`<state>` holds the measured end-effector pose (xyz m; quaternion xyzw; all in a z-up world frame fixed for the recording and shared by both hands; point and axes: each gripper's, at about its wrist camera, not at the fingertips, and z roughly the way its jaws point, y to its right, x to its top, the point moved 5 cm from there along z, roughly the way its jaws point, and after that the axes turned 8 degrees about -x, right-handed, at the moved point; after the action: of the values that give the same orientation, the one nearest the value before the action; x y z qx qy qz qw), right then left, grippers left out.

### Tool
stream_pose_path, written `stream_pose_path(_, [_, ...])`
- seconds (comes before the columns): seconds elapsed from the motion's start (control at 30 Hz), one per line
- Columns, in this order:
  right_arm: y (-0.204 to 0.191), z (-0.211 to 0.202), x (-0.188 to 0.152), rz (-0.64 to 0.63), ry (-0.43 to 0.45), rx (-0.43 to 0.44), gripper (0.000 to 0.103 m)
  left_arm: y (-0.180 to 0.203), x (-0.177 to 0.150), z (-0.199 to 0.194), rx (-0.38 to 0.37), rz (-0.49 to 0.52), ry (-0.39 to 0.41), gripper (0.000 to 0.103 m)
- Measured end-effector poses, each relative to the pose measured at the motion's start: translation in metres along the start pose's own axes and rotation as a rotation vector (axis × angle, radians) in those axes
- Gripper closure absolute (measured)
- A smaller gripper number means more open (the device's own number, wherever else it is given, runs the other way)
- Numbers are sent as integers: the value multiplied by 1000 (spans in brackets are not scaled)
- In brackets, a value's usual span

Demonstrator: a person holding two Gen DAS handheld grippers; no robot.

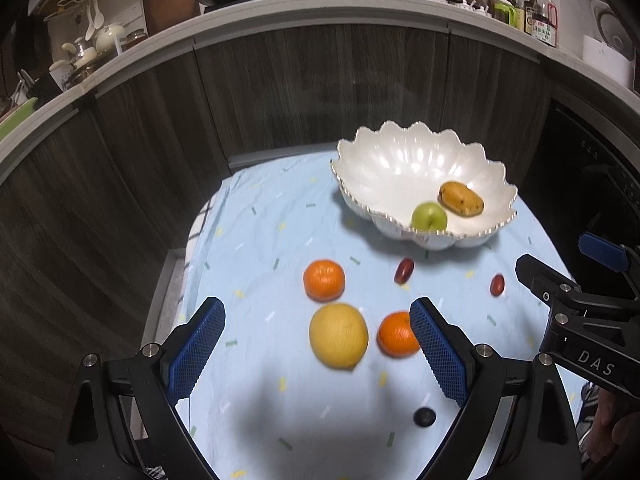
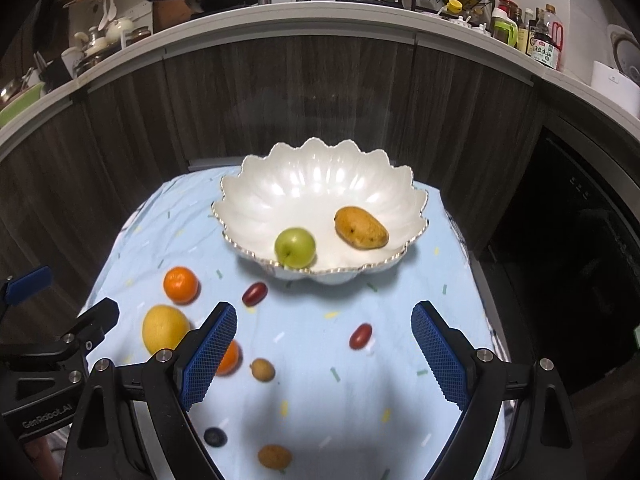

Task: Organize fruits
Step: 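Withdraw both tools from the bowl back over the cloth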

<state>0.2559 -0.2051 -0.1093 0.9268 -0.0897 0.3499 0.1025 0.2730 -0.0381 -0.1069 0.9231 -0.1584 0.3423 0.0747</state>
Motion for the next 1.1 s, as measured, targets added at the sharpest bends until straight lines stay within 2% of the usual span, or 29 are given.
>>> stream_pose_path(0.33, [-7,-1,-29,-23,-22,-19,13,0,-27,6,-17,43,-27,9])
stream_pose_path(1.1, [-24,7,-92,-43,-111,-18,13,-2,-69,30,-67,50,-87,9])
